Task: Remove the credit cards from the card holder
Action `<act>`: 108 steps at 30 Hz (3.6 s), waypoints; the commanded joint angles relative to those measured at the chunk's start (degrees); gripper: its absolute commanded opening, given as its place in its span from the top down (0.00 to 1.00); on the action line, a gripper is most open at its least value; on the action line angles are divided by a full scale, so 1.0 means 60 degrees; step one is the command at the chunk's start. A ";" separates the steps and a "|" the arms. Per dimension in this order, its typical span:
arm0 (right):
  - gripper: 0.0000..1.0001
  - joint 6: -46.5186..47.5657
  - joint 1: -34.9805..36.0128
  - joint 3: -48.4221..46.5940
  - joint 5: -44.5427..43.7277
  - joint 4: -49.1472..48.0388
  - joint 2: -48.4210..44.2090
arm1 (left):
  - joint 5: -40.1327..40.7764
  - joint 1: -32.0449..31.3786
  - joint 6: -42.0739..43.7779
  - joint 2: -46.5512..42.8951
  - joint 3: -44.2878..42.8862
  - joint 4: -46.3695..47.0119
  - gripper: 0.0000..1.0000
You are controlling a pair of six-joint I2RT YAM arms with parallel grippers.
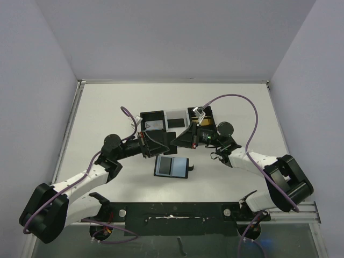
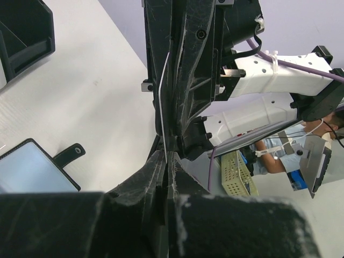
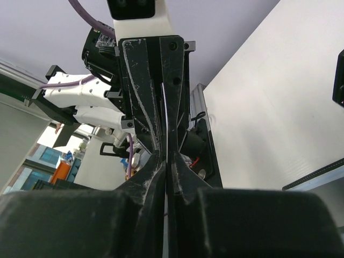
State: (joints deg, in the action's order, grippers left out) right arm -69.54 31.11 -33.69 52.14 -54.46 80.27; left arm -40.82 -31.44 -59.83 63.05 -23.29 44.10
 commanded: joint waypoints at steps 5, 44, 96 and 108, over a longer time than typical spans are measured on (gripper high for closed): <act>1.00 0.0834 -0.0491 -0.0079 -0.0251 0.0431 -0.0749 | 0.0624 0.0017 0.0751 -0.0492 -0.0559 -0.1038 0.53; 1.00 1.6369 0.1528 -0.4244 -0.8567 0.8774 0.0772 | 0.8291 0.0230 0.3085 -0.3700 -0.1597 -1.0347 0.27; 0.89 1.9524 0.0760 -0.7394 -0.8618 0.8659 0.5933 | 0.7593 0.0358 0.3015 -0.3808 -0.1426 -1.0558 0.27; 0.69 1.9441 0.0722 -0.7214 -0.8081 0.9033 0.5652 | 0.7515 0.0362 0.3085 -0.3779 -0.1389 -1.0550 0.26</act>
State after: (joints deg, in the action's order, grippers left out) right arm 47.13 35.33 -75.70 2.15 0.34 116.16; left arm 5.06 -29.56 -41.52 40.66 -29.95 -20.53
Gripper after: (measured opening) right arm 0.305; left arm 0.727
